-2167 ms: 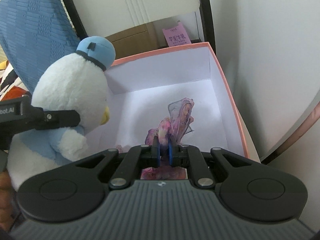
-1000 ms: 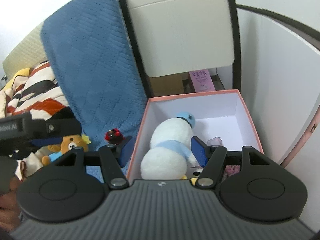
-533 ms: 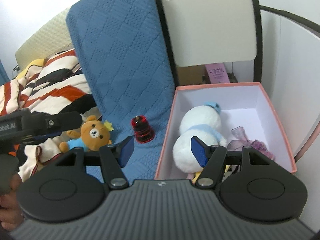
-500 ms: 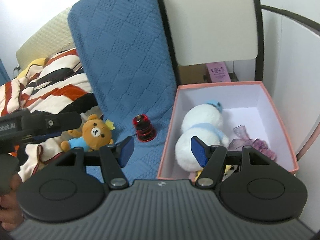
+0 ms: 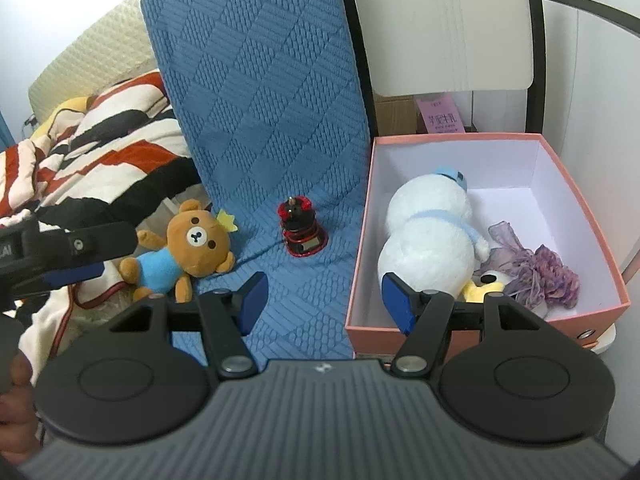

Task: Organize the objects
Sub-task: 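Move left gripper to brown bear plush while right gripper approaches red figurine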

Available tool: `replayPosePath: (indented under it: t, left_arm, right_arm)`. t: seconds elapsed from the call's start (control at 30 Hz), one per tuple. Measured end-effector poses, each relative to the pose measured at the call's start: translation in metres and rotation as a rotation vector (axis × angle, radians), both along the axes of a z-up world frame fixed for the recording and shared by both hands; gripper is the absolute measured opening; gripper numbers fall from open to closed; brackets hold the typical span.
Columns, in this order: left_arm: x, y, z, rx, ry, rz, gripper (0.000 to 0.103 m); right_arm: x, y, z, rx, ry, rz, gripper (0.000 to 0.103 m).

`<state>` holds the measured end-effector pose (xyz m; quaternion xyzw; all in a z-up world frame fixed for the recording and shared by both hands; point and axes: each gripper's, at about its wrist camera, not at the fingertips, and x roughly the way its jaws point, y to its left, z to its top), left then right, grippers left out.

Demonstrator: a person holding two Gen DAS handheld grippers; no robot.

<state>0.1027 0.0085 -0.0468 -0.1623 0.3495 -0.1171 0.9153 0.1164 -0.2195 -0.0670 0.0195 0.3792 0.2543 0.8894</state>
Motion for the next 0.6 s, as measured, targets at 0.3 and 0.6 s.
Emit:
replayPosePath:
  t: [0.3, 0.6]
  left_arm:
    - [0.035, 0.029, -0.038, 0.067, 0.035, 0.026, 0.099]
    - [0.086, 0.052, -0.090, 0.193, 0.091, 0.060, 0.101]
  right_arm:
    - [0.014, 0.035, -0.021, -0.012, 0.020, -0.025, 0.082]
    - [0.048, 0.075, -0.037, 0.012, 0.024, -0.045, 0.084]
